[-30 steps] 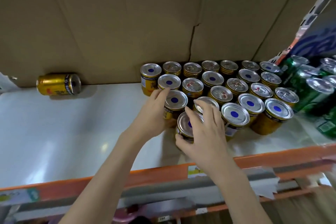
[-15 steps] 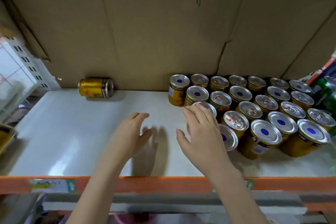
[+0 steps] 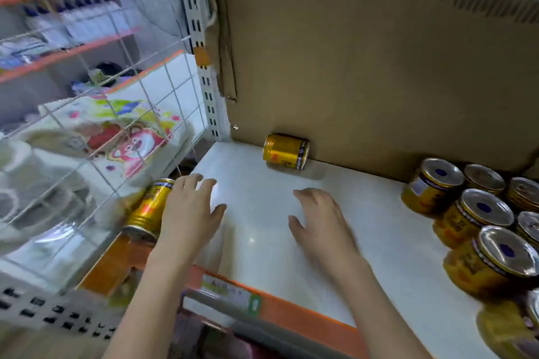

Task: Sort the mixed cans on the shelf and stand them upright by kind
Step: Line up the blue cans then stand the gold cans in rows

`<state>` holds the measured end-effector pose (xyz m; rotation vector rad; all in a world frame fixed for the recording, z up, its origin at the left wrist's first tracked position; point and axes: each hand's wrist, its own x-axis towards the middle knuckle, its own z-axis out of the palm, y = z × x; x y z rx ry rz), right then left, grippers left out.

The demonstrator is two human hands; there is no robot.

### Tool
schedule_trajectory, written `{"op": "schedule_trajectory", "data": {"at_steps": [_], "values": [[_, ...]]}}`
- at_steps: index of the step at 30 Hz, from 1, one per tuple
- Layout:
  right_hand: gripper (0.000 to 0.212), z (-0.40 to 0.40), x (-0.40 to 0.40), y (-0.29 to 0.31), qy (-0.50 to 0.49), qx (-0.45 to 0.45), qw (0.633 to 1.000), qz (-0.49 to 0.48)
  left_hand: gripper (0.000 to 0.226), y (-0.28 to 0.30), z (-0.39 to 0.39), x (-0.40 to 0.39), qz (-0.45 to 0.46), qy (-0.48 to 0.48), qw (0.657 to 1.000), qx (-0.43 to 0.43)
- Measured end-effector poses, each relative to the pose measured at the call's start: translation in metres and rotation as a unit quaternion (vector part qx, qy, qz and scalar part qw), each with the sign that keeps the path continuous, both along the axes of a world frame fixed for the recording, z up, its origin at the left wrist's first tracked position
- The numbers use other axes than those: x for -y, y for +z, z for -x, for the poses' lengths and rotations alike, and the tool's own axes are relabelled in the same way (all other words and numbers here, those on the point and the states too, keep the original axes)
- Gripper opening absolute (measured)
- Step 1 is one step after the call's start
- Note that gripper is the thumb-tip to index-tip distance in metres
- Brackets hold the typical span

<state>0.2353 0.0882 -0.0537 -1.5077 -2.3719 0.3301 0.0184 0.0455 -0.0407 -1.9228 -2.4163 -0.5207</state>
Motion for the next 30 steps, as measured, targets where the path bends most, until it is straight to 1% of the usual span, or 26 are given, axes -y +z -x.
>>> {"op": "schedule_trajectory", "data": {"at_steps": [3,5,8,12,15,18,21,23,26,28,30], "values": [[0.054,0.024,-0.010,-0.001,0.016,0.026,1.000,0.006,0.053,0.012,0.022,-0.003,0.008,0.062,0.996,-0.059],[0.053,0.036,-0.018,0.000,0.021,0.027,0.999,0.002,0.056,0.020,0.030,-0.006,0.050,0.104,0.991,-0.069],[0.055,0.050,-0.031,0.006,0.014,0.016,0.999,-0.027,0.061,0.022,0.029,-0.007,0.104,0.119,0.984,-0.082],[0.062,0.059,-0.064,0.017,-0.028,0.035,0.997,-0.064,0.066,0.016,0.018,-0.008,0.127,0.130,0.979,-0.089],[0.070,0.067,-0.097,0.025,-0.022,0.082,0.994,-0.073,0.059,0.021,0.016,-0.009,0.124,0.144,0.979,-0.073],[0.079,0.080,-0.114,0.027,-0.007,0.151,0.986,-0.073,0.054,0.020,0.015,-0.011,0.163,0.142,0.974,-0.068],[0.084,0.088,-0.117,0.024,-0.009,0.230,0.968,-0.098,0.057,0.018,0.017,-0.011,0.188,0.151,0.968,-0.067],[0.084,0.090,-0.118,0.024,-0.017,0.253,0.962,-0.107,0.063,0.018,0.018,-0.011,0.199,0.152,0.967,-0.056],[0.070,0.091,-0.116,0.025,-0.022,0.230,0.970,-0.076,0.064,0.018,0.017,-0.014,0.219,0.156,0.963,-0.035],[0.060,0.089,-0.110,0.027,-0.016,0.200,0.979,-0.032,0.056,0.018,0.015,-0.016,0.214,0.152,0.964,-0.043],[0.059,0.082,-0.102,0.030,-0.001,0.172,0.985,0.008,0.049,0.018,0.013,-0.016,0.202,0.145,0.968,-0.041]]}}
